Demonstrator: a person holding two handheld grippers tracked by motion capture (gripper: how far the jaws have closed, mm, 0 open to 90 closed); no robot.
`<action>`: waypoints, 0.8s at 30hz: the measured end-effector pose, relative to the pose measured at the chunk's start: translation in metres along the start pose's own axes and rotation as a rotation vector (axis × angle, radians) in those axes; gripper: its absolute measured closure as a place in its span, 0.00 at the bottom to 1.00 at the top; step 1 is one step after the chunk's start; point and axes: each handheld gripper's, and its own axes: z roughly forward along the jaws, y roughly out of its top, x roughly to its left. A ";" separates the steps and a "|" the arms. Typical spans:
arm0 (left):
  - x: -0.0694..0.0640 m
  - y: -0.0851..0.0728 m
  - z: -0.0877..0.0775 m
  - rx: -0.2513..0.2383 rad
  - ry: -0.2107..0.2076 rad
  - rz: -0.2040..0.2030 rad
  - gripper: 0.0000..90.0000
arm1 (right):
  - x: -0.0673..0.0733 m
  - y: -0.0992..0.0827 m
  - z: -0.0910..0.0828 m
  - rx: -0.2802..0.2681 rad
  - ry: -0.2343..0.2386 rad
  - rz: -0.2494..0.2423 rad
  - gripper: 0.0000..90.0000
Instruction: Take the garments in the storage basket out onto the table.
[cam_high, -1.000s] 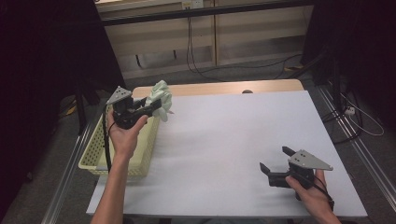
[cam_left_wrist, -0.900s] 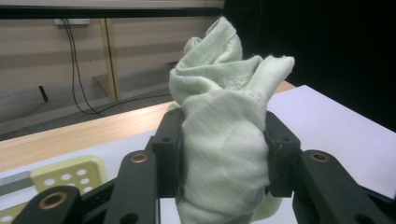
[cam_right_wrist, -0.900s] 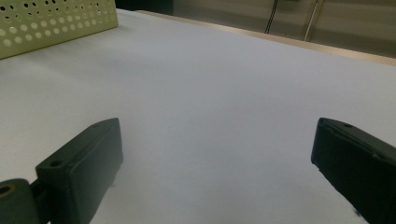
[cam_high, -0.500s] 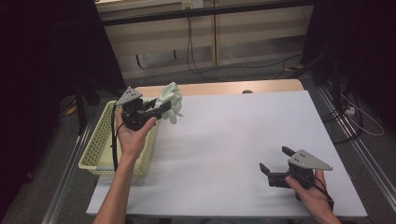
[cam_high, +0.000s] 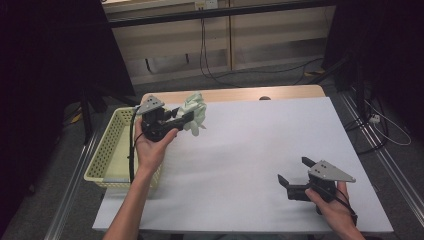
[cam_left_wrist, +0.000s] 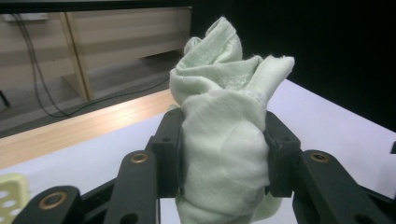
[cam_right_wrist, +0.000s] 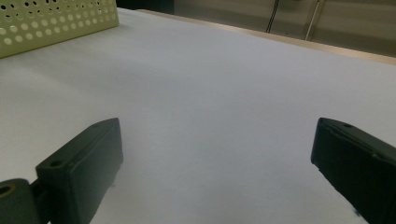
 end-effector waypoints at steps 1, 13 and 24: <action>-0.001 -0.001 0.002 0.001 -0.004 -0.002 0.64 | 0.000 0.000 0.000 0.000 0.000 0.000 0.02; -0.014 -0.008 0.021 0.028 -0.020 0.009 0.64 | 0.000 0.000 0.000 0.000 0.000 0.000 0.02; -0.028 -0.014 0.035 0.047 -0.035 0.037 0.64 | 0.000 0.000 0.000 0.002 0.001 -0.001 0.02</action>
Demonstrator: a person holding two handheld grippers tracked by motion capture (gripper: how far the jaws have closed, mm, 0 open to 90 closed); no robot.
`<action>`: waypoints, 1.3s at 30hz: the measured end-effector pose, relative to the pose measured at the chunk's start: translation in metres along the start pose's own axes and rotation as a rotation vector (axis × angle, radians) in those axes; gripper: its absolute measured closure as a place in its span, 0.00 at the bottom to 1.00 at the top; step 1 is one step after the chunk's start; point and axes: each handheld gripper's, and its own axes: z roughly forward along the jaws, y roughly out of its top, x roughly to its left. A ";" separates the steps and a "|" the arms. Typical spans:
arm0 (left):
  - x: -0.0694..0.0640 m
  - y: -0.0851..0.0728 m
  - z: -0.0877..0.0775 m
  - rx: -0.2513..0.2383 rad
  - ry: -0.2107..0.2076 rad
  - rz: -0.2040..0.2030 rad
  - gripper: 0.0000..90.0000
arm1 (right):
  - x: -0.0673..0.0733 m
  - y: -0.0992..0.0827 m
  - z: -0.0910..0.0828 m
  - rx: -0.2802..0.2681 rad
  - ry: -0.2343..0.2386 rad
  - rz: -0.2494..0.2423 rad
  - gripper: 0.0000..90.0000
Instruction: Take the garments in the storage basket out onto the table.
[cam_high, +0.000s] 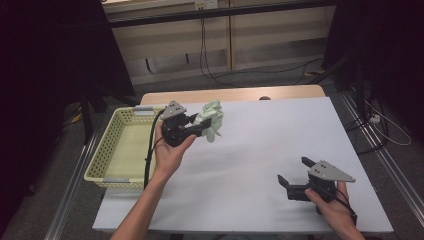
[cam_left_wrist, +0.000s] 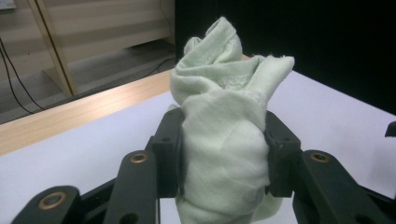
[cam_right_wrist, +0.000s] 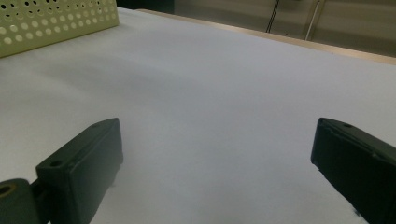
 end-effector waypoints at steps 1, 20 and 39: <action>-0.003 -0.002 0.004 0.011 -0.005 0.010 0.64 | 0.000 0.000 0.000 0.000 0.000 0.000 0.02; -0.029 -0.022 0.036 0.092 -0.058 0.038 0.64 | 0.000 0.000 0.000 0.000 0.002 0.000 0.02; -0.050 -0.041 0.061 0.184 -0.125 0.040 0.64 | 0.000 0.000 -0.001 0.000 0.003 -0.003 0.02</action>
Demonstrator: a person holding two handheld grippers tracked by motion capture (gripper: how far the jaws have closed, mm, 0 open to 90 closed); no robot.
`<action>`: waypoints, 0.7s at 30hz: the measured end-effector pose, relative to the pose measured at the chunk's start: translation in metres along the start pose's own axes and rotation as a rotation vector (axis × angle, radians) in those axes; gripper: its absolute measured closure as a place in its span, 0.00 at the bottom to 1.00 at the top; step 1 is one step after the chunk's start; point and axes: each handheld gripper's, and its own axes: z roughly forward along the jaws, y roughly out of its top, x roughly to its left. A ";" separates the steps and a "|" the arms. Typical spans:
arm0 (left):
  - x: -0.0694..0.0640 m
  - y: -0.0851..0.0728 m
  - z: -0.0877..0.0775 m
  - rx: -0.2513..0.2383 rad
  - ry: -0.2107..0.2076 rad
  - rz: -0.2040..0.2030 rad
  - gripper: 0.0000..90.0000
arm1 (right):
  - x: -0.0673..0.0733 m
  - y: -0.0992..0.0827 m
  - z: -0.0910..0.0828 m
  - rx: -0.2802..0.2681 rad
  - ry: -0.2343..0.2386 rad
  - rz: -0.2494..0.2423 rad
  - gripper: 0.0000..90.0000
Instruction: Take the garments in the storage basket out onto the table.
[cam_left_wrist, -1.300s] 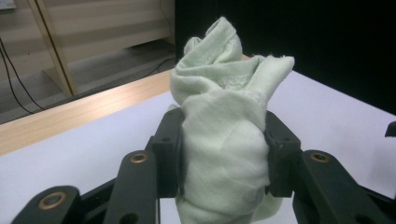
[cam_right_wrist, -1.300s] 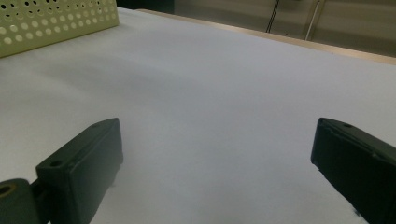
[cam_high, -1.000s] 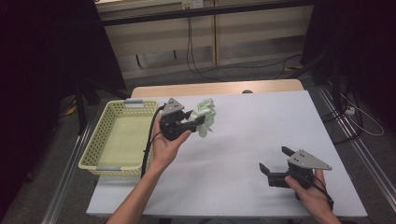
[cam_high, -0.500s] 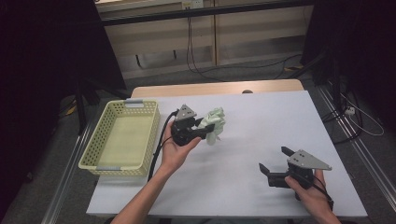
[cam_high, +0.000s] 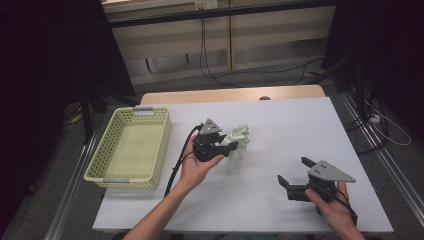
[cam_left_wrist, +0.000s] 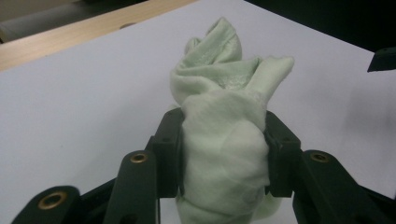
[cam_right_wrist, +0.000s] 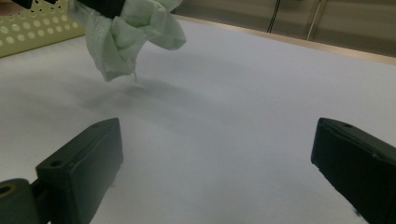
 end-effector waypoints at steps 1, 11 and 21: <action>0.000 -0.001 0.001 0.008 -0.006 0.001 0.64 | 0.000 0.000 0.000 -0.001 0.000 0.000 0.02; -0.005 -0.011 0.019 0.060 -0.026 -0.006 0.64 | 0.000 0.000 0.001 0.002 0.002 0.000 0.02; -0.012 -0.025 0.037 0.132 -0.039 0.016 0.64 | 0.000 0.000 0.001 0.003 0.005 -0.001 0.02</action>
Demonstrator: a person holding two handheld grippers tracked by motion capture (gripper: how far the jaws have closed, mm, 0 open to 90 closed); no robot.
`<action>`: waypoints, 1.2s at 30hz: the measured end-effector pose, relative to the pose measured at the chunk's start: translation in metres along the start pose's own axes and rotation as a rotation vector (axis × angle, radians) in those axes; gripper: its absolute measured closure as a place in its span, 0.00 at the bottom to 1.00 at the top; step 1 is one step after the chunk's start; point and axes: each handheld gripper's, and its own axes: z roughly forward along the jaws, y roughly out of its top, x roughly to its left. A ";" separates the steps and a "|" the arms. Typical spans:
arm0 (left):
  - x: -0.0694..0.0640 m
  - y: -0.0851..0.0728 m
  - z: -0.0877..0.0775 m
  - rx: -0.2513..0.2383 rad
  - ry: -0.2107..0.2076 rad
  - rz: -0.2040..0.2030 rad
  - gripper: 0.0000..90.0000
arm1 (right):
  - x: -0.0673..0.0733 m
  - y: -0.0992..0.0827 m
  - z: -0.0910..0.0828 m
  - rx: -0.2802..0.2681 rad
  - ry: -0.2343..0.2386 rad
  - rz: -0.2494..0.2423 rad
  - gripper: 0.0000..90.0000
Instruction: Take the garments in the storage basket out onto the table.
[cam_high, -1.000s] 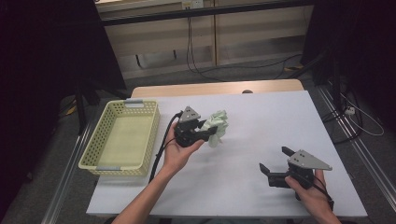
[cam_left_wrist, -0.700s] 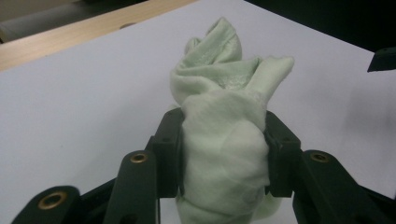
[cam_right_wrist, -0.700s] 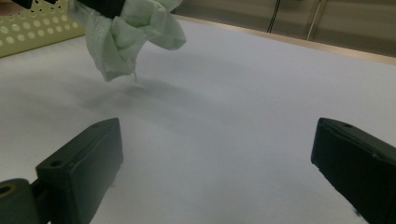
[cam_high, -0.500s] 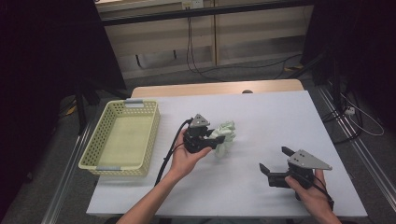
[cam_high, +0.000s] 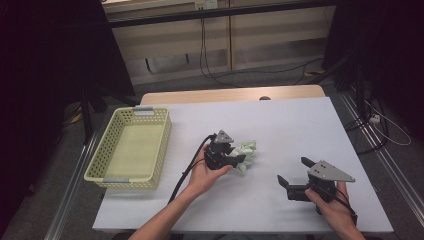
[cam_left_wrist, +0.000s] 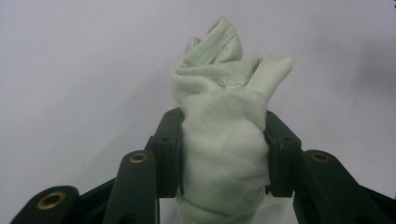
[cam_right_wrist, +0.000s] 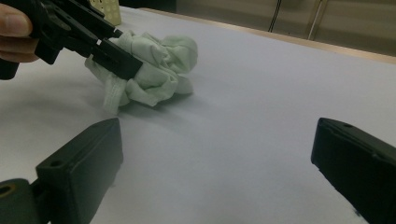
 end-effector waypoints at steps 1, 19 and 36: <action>-0.001 -0.001 0.002 0.001 0.000 -0.003 0.63 | 0.000 0.000 0.000 0.001 0.000 0.002 0.02; 0.004 -0.012 0.017 -0.003 0.028 -0.019 0.52 | 0.000 0.000 0.001 0.004 0.001 -0.001 0.02; -0.001 -0.008 0.006 -0.034 0.030 -0.018 0.07 | 0.000 0.000 0.002 0.014 0.005 -0.005 0.02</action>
